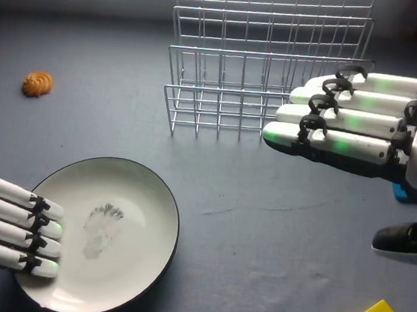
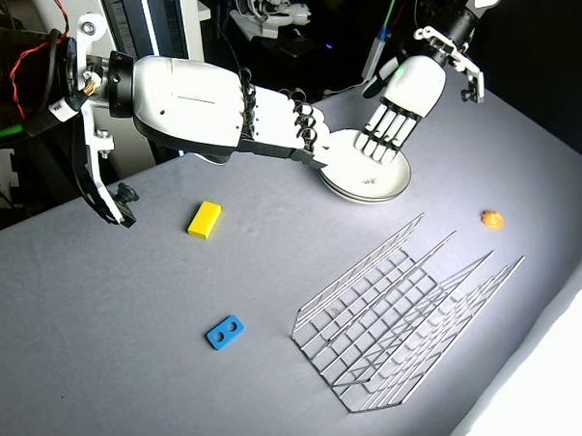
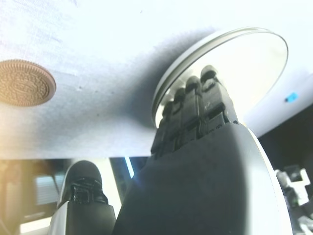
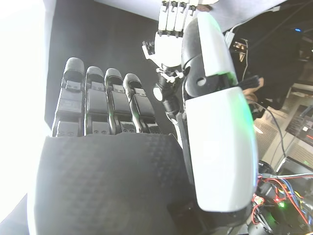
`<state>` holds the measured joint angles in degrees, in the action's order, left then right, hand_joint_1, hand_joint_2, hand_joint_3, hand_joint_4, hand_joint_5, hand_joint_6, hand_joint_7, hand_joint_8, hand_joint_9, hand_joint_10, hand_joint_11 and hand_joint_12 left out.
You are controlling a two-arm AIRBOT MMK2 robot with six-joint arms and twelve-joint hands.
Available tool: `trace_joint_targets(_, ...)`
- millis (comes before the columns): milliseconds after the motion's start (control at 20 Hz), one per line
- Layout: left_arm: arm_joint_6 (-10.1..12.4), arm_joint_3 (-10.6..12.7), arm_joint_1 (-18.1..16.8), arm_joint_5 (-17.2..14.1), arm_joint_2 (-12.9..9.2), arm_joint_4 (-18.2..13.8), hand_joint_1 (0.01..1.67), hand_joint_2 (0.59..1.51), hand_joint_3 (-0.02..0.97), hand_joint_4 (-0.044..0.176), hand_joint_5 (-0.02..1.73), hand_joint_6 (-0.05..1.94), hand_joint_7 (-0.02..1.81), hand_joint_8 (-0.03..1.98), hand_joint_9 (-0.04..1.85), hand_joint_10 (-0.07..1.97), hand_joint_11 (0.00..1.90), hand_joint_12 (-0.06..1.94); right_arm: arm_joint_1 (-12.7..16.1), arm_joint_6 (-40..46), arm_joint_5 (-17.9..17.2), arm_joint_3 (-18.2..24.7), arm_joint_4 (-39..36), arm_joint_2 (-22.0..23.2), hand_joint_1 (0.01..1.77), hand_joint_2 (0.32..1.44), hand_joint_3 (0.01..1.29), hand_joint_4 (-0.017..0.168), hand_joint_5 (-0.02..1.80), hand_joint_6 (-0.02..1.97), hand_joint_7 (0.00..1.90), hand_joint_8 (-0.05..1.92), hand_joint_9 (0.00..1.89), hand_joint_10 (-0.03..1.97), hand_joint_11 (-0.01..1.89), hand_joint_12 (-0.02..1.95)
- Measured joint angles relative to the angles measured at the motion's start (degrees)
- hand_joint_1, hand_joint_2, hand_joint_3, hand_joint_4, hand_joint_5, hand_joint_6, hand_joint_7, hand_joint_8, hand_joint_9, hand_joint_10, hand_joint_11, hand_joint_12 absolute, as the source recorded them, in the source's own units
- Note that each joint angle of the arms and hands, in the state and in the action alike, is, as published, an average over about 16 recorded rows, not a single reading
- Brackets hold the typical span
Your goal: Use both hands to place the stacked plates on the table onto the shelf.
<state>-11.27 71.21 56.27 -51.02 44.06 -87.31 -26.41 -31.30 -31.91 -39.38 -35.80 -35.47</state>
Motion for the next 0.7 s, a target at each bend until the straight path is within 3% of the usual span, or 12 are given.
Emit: trace_joint_targets(700,0.16,-1.19,0.53,0.86,0.17,2.63,0.02,1.13,0.012,-0.001,0.0,-0.01,0.0,0.0,0.02,0.01,0.02,0.01,-0.75,-8.32,0.51,0.0,0.06,-2.15,1.06,1.09,0.01,-0.001,0.06,0.02,0.08,0.01,0.09,0.0,0.01,0.47)
